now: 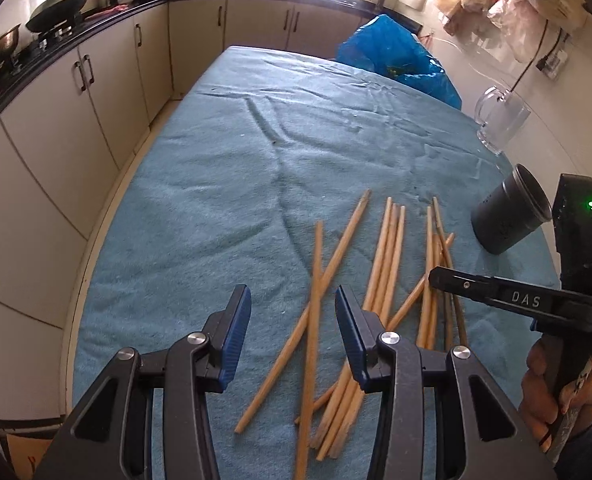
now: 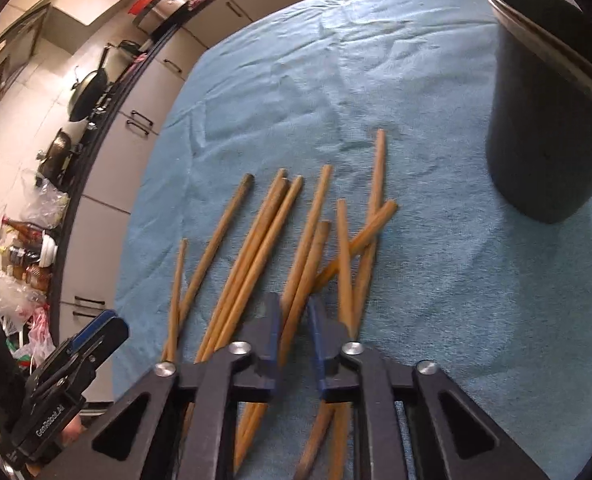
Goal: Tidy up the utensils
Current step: 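Close the right tool on one chopstick while the left tool grasps another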
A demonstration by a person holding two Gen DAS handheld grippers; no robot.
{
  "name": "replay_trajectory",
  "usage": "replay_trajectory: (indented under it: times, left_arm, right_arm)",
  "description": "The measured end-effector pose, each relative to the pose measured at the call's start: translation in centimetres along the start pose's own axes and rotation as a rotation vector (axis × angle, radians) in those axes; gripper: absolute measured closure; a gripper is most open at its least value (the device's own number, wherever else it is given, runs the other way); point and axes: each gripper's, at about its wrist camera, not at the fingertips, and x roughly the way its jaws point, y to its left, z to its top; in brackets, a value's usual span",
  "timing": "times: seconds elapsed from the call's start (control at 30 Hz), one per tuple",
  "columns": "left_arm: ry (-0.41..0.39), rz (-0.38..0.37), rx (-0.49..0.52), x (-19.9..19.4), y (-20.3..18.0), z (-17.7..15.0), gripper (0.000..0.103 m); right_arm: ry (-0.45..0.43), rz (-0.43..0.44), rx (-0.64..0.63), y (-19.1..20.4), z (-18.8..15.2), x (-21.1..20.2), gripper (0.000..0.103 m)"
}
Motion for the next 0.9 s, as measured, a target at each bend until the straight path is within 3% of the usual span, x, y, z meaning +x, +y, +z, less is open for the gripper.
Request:
replay_trajectory:
  times: [0.3, 0.33, 0.37, 0.43, 0.53, 0.63, 0.73, 0.9]
  left_arm:
    - [0.083, -0.054, 0.134, 4.1, -5.2, 2.9, 0.061]
    - [0.1, -0.07, 0.172, 4.9, -6.3, 3.1, 0.064]
    - [0.11, -0.093, 0.201, 5.6, -7.1, 3.3, 0.077]
    - [0.14, -0.082, 0.227, 6.9, -8.3, 3.5, 0.089]
    - [0.165, -0.125, 0.288, 8.1, -9.6, 3.4, 0.09]
    - [0.184, -0.053, 0.309, 9.5, -10.2, 3.5, 0.091]
    - [0.15, 0.008, 0.295, 9.6, -9.6, 4.0, 0.092]
    - [0.166, -0.014, 0.288, 9.6, -8.9, 4.6, 0.095]
  right_arm:
    - [-0.111, -0.015, -0.02, -0.8, -1.1, -4.1, 0.093]
    - [-0.121, -0.017, -0.023, -0.8, -1.2, -4.4, 0.093]
    - [-0.132, -0.019, -0.028, -0.9, -1.4, -4.9, 0.093]
    - [-0.15, -0.028, -0.03, -1.0, -1.7, -5.6, 0.093]
    - [-0.164, -0.025, -0.034, -1.2, -2.1, -6.2, 0.093]
    - [-0.166, -0.014, -0.037, -1.6, -2.5, -6.5, 0.093]
    - [-0.166, -0.004, -0.043, -1.4, -2.6, -6.5, 0.093]
    - [-0.185, 0.004, -0.068, -1.2, -2.7, -7.1, 0.093]
